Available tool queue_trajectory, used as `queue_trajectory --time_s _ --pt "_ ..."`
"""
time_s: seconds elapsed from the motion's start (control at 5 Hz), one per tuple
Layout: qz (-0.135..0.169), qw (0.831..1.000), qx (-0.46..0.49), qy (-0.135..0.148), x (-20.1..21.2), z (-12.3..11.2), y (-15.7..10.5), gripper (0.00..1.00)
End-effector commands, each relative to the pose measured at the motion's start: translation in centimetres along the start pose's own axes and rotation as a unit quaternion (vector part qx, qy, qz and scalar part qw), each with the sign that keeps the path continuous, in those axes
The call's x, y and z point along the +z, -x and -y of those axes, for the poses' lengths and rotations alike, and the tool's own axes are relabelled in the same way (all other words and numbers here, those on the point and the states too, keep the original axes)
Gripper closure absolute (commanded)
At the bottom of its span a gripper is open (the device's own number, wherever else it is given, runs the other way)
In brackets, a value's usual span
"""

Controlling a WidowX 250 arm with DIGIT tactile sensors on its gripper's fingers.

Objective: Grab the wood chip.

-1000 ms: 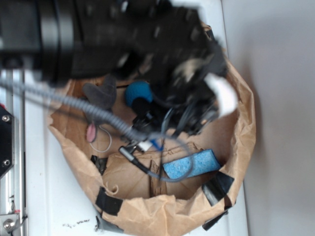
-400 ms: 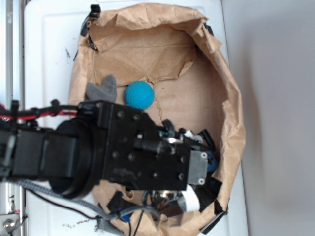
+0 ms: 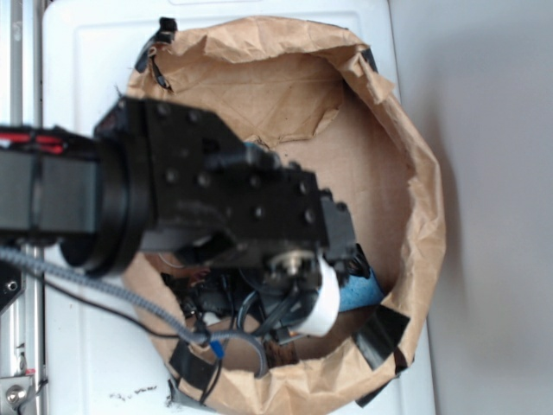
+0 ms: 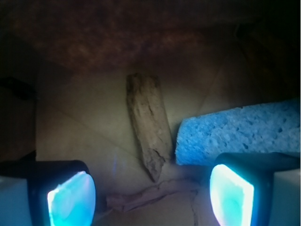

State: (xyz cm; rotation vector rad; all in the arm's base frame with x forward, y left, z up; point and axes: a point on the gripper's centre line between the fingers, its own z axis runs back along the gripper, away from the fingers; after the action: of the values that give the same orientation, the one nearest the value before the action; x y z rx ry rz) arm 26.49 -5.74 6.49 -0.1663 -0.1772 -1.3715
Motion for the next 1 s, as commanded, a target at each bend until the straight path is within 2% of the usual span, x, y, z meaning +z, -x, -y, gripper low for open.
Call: queue_trajectory --time_s 0.0,0.4,0.6,0.8 --pt "0.055 0.994 -0.090 0.015 0.1 -0.7 -0.6 0.00" --pt "0.037 0.993 -0.110 -0.002 -1.6 -0.1 -2.6 0.00" --pt "0.034 0.990 -0.136 -0.001 -2.4 0.4 -3.2 0.00" --pt "0.017 0.989 -0.149 -0.001 -3.7 0.7 -3.1 0.00"
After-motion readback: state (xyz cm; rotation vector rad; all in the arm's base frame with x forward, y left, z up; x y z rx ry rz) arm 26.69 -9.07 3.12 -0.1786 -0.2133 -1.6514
